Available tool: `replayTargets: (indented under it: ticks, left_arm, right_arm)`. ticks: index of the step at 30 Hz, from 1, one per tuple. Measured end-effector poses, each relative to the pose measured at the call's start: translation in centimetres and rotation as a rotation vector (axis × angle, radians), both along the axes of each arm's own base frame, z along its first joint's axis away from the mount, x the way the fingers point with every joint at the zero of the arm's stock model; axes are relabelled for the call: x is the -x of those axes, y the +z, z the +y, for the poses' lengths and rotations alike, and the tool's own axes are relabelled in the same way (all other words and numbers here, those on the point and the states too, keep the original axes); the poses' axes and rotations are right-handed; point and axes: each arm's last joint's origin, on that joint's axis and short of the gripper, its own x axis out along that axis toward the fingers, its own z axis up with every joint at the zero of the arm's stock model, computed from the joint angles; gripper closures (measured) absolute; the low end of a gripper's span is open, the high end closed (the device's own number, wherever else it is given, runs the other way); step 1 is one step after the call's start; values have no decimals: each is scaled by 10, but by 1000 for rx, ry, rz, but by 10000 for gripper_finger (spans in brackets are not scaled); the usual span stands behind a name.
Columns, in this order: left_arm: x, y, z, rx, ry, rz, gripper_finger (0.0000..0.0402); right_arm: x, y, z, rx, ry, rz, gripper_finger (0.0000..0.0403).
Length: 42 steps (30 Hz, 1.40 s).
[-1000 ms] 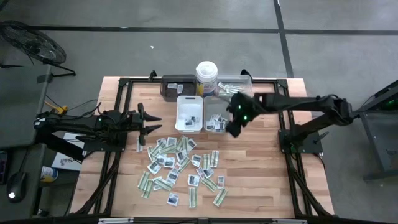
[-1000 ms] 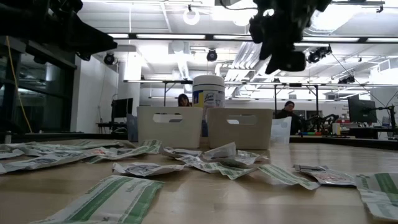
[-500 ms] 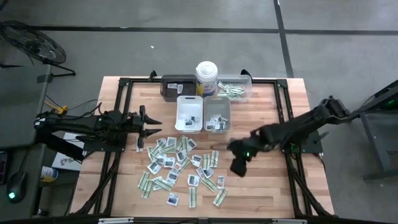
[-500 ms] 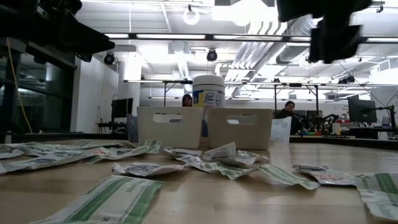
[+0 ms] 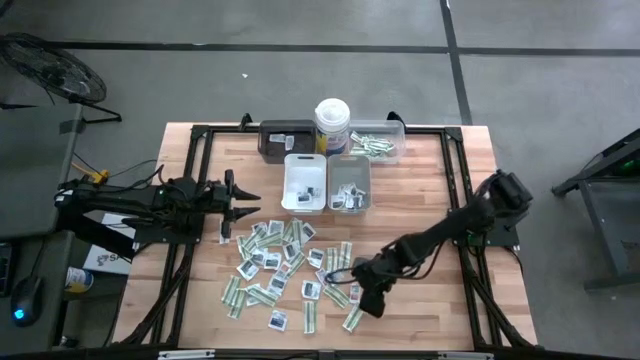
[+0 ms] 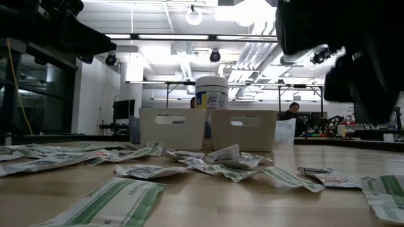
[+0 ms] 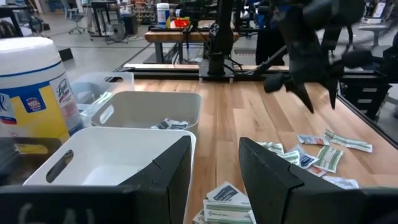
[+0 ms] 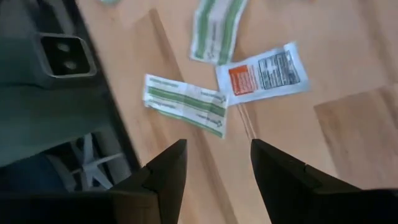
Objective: Pick & Place First Aid Supplies
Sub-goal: Put the band aid into the transparent bin
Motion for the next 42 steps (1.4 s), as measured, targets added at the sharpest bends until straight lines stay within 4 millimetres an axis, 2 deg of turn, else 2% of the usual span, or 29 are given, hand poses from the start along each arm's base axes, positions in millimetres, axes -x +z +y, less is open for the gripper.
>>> replayTargets:
  ticks: [8,21,32,42]
  left_arm:
    - [1,-5,0,27,-1,53,269]
    - [1,-10,-1,29,-22,98,269]
    - [1,-9,-1,29,-22,96,269]
    - [1,-9,-1,30,-26,96,269]
  right_arm:
    - [-9,-27,19,-27,44,-24,231]
    - [-12,-42,23,13,49,-31,231]
    - [-11,-43,23,30,-2,-17,231]
    - [-9,-44,25,67,61,-34,231]
